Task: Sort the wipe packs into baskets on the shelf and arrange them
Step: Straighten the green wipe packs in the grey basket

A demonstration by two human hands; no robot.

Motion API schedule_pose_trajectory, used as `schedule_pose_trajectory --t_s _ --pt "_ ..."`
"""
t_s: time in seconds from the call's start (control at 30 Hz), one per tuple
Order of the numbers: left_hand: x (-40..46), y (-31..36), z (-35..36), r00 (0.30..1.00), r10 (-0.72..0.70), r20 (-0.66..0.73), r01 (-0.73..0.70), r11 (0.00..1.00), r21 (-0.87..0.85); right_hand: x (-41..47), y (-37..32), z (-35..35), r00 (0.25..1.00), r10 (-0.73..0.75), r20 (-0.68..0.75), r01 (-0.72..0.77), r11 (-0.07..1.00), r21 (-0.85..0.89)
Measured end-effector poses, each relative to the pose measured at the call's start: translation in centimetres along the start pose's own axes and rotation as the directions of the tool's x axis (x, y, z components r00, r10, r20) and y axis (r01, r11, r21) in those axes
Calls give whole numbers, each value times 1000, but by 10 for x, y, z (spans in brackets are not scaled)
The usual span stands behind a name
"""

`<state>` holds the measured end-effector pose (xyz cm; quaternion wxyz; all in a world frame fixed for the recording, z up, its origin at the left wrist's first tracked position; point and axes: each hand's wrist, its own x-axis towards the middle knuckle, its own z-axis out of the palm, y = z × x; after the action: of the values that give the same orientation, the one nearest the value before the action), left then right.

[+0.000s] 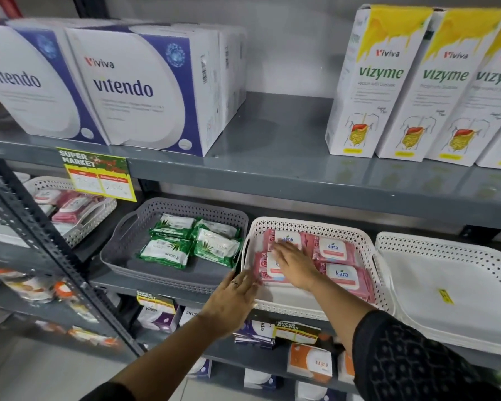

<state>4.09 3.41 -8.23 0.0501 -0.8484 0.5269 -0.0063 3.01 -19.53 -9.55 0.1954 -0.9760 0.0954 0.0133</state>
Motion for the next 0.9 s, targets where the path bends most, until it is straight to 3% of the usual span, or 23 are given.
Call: schedule_pose_trajectory --t_s 0.1,0.23,0.33,0.5,0.63,0.9 --pt "-17 -26 7 990 -136 46 136 991 20 14 -25 -6 965 -3 -263 29 995 95" --pt "-40 -70 7 961 -276 32 276 961 -3 45 -81 -4 938 -143 -316 175 981 77" --pt "-57 -103 3 968 -250 24 250 968 -3 68 -124 12 950 -231 -212 220 973 -75" --pt "-83 -164 9 978 -204 33 204 979 -12 94 -169 47 996 51 71 -36 981 -189" --pt "-103 -205 18 985 -170 21 171 984 -41 100 -181 63 989 137 59 -119 963 -240" --pt "-102 -217 27 993 -121 3 121 992 -38 100 -175 64 991 13 132 16 976 -215"
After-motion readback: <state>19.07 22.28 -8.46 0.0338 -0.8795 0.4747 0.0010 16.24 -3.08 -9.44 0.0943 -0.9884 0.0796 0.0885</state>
